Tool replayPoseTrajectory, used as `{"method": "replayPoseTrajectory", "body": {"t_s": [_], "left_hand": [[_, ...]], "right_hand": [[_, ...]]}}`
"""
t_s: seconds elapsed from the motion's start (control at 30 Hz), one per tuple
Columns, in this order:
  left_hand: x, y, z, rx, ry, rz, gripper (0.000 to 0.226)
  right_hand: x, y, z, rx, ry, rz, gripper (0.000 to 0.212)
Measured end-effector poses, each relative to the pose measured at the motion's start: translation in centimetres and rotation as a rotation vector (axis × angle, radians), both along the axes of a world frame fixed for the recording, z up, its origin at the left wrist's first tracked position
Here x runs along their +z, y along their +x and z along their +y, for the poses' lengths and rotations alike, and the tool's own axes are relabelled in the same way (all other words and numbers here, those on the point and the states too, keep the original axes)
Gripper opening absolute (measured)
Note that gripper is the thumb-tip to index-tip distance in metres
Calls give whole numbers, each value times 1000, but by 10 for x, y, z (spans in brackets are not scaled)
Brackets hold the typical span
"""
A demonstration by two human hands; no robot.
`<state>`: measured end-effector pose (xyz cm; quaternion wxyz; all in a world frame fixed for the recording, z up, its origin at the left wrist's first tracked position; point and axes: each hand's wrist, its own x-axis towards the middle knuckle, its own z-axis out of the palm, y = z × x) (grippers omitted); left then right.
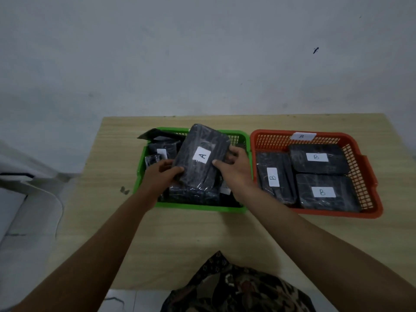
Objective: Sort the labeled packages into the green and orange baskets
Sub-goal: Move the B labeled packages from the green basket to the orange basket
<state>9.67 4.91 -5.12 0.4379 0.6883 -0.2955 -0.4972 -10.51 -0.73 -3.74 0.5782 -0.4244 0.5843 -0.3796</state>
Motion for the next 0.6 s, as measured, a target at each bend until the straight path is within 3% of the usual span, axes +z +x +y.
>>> {"method": "replayPoseTrajectory", "body": {"t_s": [0.07, 0.17, 0.23, 0.37, 0.43, 0.53, 0.6], "left_hand": [[-1, 16, 7, 18, 47, -19, 15], [1, 30, 12, 30, 30, -158, 42], [2, 31, 13, 0, 2, -171, 47], [-3, 30, 11, 24, 3, -224, 49], [-3, 34, 11, 42, 21, -282, 54], [0, 42, 10, 67, 34, -508, 61], [4, 44, 9, 34, -28, -654, 64]], "right_hand": [[-4, 15, 7, 57, -8, 11, 52], [-10, 30, 18, 229, -49, 84, 56], [-15, 34, 24, 325, -110, 123, 51], [-20, 26, 15, 183, -305, 363, 27], [-25, 15, 3, 141, -360, 513, 29], [-35, 5, -13, 302, -285, 686, 42], [-42, 4, -16, 387, -260, 714, 38]]}}
